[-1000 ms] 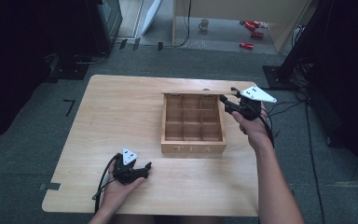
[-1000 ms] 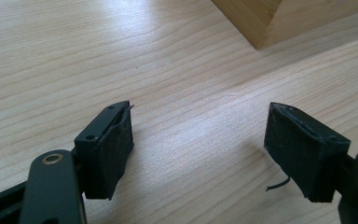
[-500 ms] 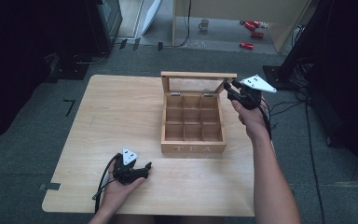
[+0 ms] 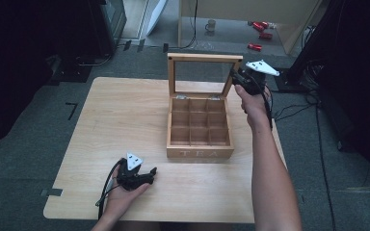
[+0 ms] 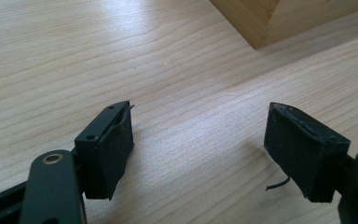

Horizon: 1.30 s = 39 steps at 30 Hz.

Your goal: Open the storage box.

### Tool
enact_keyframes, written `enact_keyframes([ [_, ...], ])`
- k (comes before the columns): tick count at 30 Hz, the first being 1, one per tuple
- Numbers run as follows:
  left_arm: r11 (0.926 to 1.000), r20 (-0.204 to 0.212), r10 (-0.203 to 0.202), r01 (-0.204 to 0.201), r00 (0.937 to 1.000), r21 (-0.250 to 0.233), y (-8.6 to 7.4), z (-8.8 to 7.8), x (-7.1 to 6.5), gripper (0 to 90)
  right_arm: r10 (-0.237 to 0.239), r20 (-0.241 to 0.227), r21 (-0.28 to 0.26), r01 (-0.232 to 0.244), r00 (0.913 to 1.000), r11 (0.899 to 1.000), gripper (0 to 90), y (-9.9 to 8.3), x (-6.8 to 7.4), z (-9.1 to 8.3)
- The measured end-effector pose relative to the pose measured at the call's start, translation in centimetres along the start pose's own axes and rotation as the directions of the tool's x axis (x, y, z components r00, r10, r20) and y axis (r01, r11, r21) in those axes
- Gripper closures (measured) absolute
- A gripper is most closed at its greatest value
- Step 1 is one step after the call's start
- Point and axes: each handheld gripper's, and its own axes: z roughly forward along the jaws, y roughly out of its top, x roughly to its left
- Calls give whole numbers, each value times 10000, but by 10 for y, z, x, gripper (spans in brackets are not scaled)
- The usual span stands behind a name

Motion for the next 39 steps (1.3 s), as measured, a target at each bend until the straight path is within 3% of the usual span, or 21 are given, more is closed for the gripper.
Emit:
enact_keyframes([
  [9, 10000, 42, 12, -12, 10000, -1, 0, 0, 0, 244, 413, 159, -130, -411, 9990, 9991, 672, 5, -3, 21],
  [18, 10000, 26, 36, -36, 10000, 4, 0, 0, -1, 244, 659, 858, 133, -673, 9941, 9976, 679, 15, -3, 51],
  [31, 10000, 54, 60, -60, 10000, 7, 0, 0, -1, 244, 828, 1352, -134, -817, 9873, 9966, 683, 8, -2, 76],
  [32, 10000, 50, 70, -70, 10000, 8, 0, 1, -1, 244, 638, 1545, 116, -663, 9859, 9977, 834, 3, -3, 81],
  [33, 10000, 50, 70, -70, 10000, 8, 0, 1, -1, 244, 638, 1545, 116, -663, 9859, 9977, 834, 3, -3, 81],
  [34, 10000, 49, 72, -72, 10000, 9, 0, 1, -1, 244, 381, 2202, 431, -487, 9747, 9979, 825, -4, -4, 84],
  [35, 10000, 46, 72, -73, 10000, 13, 0, 1, -1, 244, 381, 2202, 431, -487, 9747, 9979, 825, -4, -4, 84],
  [36, 9999, 45, 96, -96, 9999, 29, 1, 1, -1, 244, 957, 1852, 106, -994, 9780, 9950, 822, -9, -8, 83],
  [39, 9999, 40, 123, -124, 9999, 42, 1, 1, -1, 244, 1342, 1605, 19, -1363, 9779, 9907, 807, -12, -12, 82],
])
